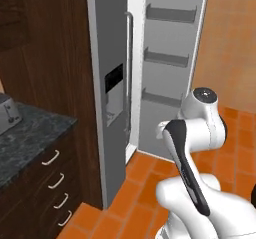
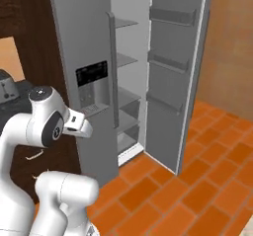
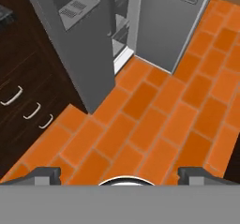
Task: Place one corn and one steak in each tupperware on the nearby counter, to pack two identical lunches.
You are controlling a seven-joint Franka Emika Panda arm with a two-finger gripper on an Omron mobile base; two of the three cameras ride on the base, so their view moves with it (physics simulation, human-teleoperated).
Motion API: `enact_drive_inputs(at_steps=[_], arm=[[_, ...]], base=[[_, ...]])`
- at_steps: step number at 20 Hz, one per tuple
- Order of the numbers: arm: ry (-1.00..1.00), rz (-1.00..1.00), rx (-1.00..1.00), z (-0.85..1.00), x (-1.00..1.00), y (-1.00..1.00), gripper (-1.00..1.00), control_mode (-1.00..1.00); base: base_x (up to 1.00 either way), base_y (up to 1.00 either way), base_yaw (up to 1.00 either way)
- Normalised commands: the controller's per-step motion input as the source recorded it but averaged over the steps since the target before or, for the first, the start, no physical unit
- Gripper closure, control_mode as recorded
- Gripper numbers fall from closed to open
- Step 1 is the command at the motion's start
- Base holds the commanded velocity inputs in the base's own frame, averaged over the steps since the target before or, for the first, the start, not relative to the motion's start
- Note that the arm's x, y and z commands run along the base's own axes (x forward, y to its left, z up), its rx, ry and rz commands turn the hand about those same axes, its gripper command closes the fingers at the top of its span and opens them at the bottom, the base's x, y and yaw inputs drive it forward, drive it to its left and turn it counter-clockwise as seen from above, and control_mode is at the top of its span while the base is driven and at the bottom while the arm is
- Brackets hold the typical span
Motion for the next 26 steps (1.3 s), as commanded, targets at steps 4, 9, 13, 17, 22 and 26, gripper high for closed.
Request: enact_drive_inputs(at_steps=[4, 9, 13, 17, 22, 26], arm=[[0.0, 0.0, 0.0, 0.0, 0.0, 0.0, -1.0, 1.0], [0.0, 0.0, 0.0, 0.0, 0.0, 0.0, -1.0, 1.0], [0.0, 0.0, 0.0, 0.0, 0.0, 0.0, -1.0, 1.0], [0.0, 0.0, 0.0, 0.0, 0.0, 0.0, -1.0, 1.0], [0.0, 0.0, 0.0, 0.0, 0.0, 0.0, -1.0, 1.0], [0.0, 0.0, 0.0, 0.0, 0.0, 0.0, -1.0, 1.0]], base=[[1.0, -0.53, -0.06], [1.0, -0.3, -0.03], [0.95, -0.14, 0.09], [0.47, -0.15, 0.46], [0.27, -0.37, 0.53], [0.34, -0.1, 0.04]])
